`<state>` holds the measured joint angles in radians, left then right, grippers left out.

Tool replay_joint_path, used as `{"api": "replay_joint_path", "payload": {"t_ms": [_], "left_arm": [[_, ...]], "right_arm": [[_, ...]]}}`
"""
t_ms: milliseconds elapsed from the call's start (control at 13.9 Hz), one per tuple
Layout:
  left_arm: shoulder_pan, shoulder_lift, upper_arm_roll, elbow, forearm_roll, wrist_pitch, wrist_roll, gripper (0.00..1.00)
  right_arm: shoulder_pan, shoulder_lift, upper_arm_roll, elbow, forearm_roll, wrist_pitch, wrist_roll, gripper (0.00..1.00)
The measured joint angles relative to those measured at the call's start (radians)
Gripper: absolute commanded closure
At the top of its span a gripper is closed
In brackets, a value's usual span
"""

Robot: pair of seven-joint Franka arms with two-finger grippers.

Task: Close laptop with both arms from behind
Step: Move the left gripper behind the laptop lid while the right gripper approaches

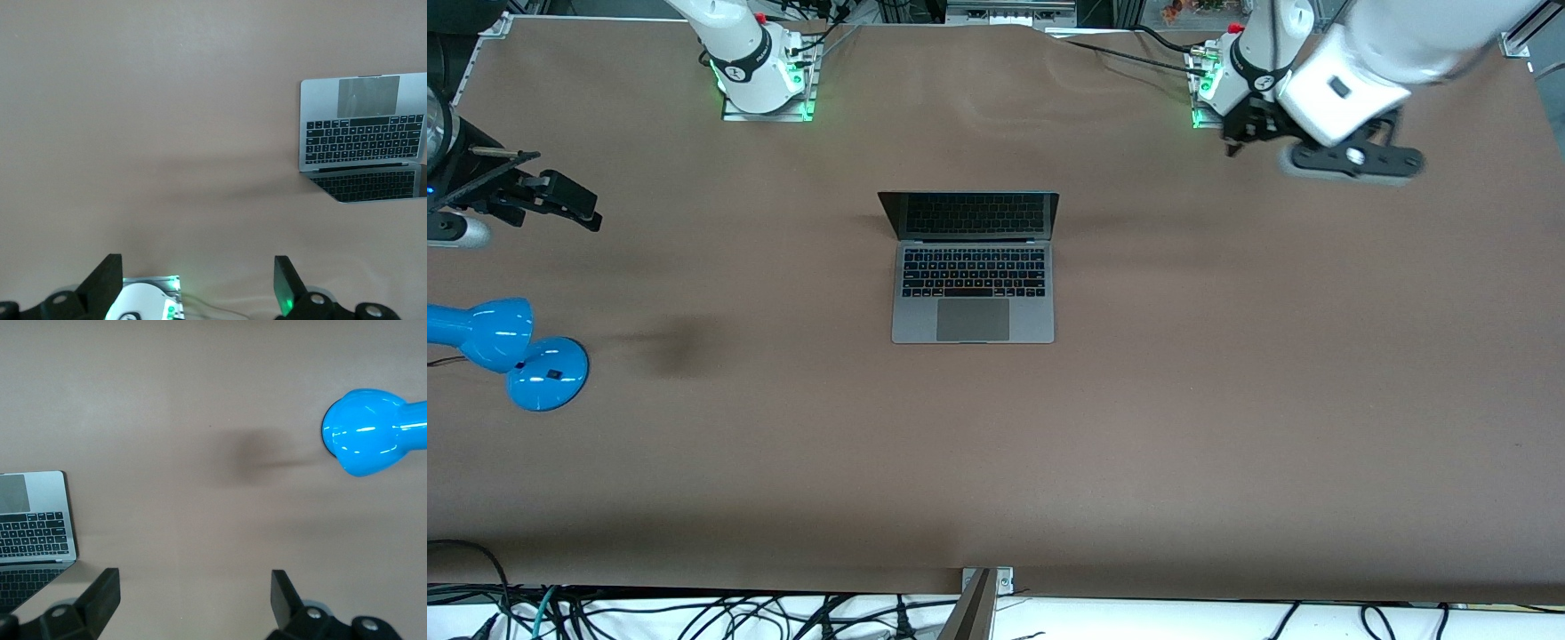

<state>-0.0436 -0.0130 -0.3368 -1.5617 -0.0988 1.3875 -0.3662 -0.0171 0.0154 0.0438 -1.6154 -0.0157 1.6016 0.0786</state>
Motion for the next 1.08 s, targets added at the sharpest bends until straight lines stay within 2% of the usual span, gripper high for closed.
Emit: {"api": "replay_joint_path", "payload": {"t_ms": [361,794,1082], "left_arm": [[-0.003,-0.010,-0.182,-0.080,0.000,0.085,-0.218,0.00],[-0.012,-0.004,-0.402,-0.235,-0.008,0.224,-0.417,0.00],[-0.024,0.062,-0.432,-0.272,-0.108,0.243,-0.450,0.00]], "right_arm": [[0.000,0.000,0.000,0.000,0.000,0.000,0.000,0.00],[0.000,0.000,0.000,0.000,0.000,-0.002,0.000,0.00],[0.006,0.001,0.002,0.000,0.000,-0.034,-0.001,0.00]]}}
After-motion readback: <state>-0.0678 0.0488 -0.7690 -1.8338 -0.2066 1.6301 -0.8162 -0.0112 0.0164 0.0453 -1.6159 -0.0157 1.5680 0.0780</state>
